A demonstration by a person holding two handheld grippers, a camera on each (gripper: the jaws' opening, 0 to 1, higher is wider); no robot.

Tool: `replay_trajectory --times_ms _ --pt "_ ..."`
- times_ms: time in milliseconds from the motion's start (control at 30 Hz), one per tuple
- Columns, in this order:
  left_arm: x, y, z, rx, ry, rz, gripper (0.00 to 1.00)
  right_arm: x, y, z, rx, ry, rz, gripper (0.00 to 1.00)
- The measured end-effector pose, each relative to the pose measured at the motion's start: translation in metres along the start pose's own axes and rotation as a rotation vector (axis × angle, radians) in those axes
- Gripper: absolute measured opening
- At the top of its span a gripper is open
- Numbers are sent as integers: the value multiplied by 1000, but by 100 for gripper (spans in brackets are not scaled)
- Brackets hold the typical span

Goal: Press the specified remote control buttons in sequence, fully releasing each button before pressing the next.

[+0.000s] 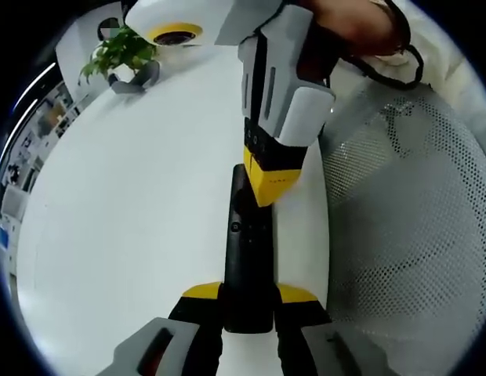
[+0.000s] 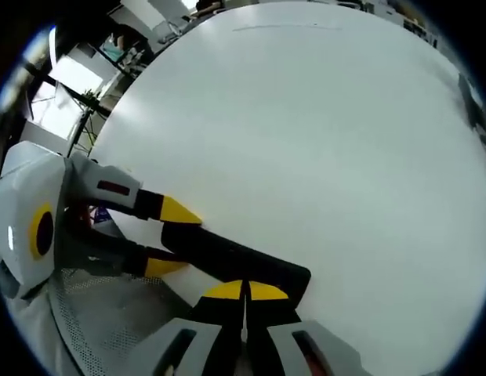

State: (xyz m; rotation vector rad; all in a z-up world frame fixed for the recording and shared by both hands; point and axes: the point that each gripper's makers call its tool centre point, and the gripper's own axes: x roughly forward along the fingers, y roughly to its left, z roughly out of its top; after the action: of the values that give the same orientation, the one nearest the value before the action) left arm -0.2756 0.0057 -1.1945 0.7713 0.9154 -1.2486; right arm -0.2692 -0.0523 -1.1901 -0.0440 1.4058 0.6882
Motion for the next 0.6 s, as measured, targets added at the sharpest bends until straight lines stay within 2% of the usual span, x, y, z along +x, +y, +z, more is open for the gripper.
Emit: replay_trajectory --times_ms 333,467,600 --pt "0 -1 0 -4 -6 11 24 -1 2 -1 -70 -7 -17 0" --pt "0 -1 0 -6 -10 11 24 -2 1 -2 -70 -1 -20 0" --pt "0 -1 0 -12 -19 12 24 -5 -1 0 -35 -29 -18 0"
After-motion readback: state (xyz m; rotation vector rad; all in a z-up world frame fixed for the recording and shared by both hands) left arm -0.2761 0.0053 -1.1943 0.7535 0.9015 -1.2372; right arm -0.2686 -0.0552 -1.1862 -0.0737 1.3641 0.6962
